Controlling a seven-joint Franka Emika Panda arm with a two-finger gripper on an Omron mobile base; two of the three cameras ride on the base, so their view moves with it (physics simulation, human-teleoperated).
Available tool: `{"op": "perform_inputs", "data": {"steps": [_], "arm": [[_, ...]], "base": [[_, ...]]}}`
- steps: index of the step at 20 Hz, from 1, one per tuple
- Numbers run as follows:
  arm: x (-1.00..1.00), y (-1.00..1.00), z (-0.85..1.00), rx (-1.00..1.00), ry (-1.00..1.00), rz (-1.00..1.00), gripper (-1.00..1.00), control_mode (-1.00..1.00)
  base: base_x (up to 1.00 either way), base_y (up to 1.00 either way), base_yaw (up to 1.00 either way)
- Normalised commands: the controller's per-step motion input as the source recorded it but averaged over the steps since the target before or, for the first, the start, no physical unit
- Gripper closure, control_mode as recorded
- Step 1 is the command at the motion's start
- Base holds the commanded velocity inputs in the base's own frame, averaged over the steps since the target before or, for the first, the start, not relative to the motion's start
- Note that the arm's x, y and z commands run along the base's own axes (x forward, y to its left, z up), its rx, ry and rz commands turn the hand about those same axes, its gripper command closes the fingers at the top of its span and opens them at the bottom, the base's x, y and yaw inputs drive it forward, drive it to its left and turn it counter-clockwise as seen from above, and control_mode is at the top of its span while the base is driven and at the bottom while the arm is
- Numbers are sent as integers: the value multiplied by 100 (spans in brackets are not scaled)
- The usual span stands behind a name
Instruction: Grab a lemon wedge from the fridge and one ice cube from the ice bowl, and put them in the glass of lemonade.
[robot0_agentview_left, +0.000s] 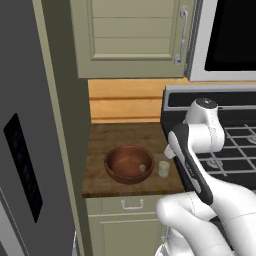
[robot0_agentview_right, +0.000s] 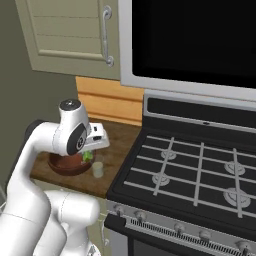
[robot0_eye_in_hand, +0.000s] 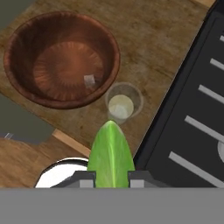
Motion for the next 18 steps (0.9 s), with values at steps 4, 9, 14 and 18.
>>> {"op": "perform_inputs", "data": {"steps": [4, 9, 14, 18], "arm": [[7, 0, -5, -1, 0, 0, 100, -100], [12, 0, 0, 0, 1, 0, 100, -100], [43, 0, 0, 0, 0, 0, 100, -100], [75, 0, 0, 0, 5, 0, 100, -100]], "base": [[0, 0, 0], [0, 0, 0], [0, 0, 0], [0, 0, 0]]}}
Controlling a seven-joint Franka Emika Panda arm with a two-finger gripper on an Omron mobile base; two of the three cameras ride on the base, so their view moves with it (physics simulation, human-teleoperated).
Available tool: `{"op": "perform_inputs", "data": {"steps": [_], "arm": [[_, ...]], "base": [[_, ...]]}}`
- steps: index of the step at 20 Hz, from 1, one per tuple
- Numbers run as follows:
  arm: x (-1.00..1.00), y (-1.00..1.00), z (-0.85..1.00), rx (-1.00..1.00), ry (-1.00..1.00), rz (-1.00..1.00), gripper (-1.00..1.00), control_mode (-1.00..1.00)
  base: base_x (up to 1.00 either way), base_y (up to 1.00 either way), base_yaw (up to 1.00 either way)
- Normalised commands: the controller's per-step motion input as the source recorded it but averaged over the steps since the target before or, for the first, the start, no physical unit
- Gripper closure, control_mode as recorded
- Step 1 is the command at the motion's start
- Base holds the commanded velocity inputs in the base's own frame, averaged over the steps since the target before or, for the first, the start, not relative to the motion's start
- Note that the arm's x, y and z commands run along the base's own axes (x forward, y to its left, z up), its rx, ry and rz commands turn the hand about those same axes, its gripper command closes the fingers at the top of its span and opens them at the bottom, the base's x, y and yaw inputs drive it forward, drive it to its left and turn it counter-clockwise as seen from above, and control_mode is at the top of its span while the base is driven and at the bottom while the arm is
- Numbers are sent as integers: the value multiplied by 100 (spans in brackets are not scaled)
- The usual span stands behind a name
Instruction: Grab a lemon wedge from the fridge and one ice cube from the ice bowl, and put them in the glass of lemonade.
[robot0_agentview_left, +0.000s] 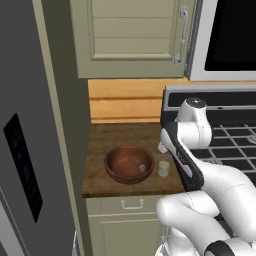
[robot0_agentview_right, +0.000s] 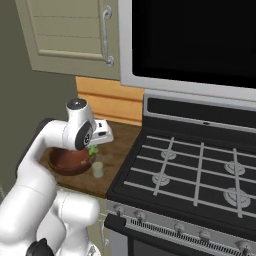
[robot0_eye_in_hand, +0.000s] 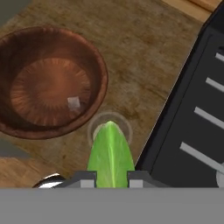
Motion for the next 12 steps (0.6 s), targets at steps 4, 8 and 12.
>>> {"op": "perform_inputs", "data": {"steps": [4, 8, 12], "arm": [[36, 0, -6, 0, 0, 0, 100, -100], [0, 0, -31, 4, 0, 4, 100, -100], [0, 0, -10, 1, 1, 5, 100, -100]], "base": [[0, 0, 0], [0, 0, 0], [0, 0, 0]]}}
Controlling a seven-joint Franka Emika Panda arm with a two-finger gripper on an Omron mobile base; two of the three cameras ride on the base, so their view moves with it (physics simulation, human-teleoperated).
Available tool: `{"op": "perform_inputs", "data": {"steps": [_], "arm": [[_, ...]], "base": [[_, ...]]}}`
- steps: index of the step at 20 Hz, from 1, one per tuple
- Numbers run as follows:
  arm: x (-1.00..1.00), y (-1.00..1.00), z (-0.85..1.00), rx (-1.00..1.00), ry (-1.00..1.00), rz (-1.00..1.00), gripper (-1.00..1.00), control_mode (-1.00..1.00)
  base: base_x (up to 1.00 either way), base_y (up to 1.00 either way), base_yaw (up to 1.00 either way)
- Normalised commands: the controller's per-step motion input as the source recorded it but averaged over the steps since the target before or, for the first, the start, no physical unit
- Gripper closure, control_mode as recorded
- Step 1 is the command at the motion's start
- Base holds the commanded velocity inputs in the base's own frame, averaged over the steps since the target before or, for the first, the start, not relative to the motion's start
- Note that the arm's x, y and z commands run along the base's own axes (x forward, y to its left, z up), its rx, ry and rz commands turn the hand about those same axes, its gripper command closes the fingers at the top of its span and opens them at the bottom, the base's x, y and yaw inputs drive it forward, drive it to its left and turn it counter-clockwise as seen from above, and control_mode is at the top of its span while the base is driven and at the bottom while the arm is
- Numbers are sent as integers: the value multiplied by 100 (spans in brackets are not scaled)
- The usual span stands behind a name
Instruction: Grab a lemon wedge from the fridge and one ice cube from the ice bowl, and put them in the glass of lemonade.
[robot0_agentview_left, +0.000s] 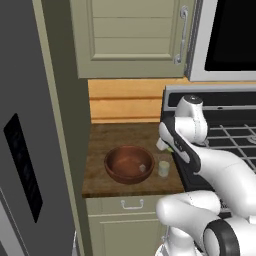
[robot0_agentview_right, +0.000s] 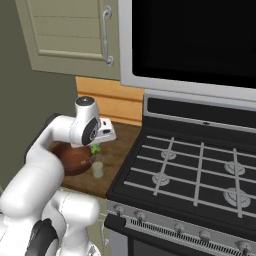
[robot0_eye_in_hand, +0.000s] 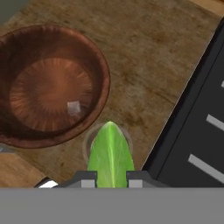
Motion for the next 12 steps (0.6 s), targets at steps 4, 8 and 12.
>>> {"op": "perform_inputs", "data": {"steps": [4, 8, 12], "arm": [[2, 0, -12, 0, 5, 2, 100, -100], [21, 3, -18, 0, 9, 0, 100, -100], [18, 0, 0, 0, 7, 0, 100, -100]], "base": [[0, 0, 0], [0, 0, 0], [0, 0, 0]]}}
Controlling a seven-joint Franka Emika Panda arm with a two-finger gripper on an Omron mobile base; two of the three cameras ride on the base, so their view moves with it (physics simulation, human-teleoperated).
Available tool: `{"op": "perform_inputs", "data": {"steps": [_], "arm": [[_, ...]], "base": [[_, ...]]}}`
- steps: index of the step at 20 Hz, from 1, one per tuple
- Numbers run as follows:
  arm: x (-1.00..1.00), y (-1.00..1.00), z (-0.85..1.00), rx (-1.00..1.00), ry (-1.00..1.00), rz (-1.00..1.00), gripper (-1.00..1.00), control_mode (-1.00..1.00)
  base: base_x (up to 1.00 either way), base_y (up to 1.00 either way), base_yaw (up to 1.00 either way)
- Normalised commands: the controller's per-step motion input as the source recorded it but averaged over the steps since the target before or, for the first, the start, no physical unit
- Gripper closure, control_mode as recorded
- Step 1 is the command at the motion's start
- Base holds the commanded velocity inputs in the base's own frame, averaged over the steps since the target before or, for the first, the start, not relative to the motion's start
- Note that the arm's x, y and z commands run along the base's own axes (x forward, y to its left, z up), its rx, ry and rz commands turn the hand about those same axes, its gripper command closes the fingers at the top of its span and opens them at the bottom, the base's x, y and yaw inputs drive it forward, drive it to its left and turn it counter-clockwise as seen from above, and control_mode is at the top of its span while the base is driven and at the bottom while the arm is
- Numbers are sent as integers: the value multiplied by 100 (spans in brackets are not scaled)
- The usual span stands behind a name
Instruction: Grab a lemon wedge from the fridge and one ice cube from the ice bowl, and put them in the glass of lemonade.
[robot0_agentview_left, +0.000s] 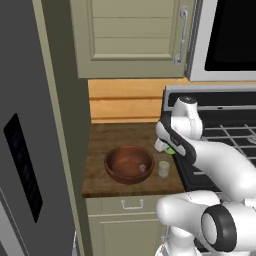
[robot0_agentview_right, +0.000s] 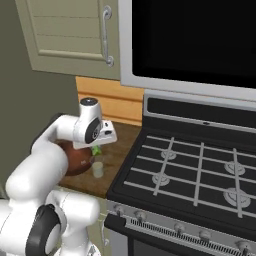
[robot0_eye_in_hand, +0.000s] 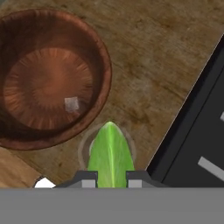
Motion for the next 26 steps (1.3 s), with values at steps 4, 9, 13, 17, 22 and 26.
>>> {"op": "perform_inputs", "data": {"steps": [4, 9, 13, 17, 22, 26], "arm": [[29, 0, 0, 0, 7, 0, 100, -100], [6, 0, -3, 0, 2, 0, 100, -100], [-5, 3, -2, 0, 0, 0, 100, -100], [4, 18, 0, 0, 0, 0, 100, -100], [5, 7, -1, 0, 0, 0, 100, -100], [0, 0, -2, 0, 0, 0, 100, -100]], "base": [[0, 0, 0], [0, 0, 0], [0, 0, 0], [0, 0, 0], [0, 0, 0], [0, 0, 0]]}}
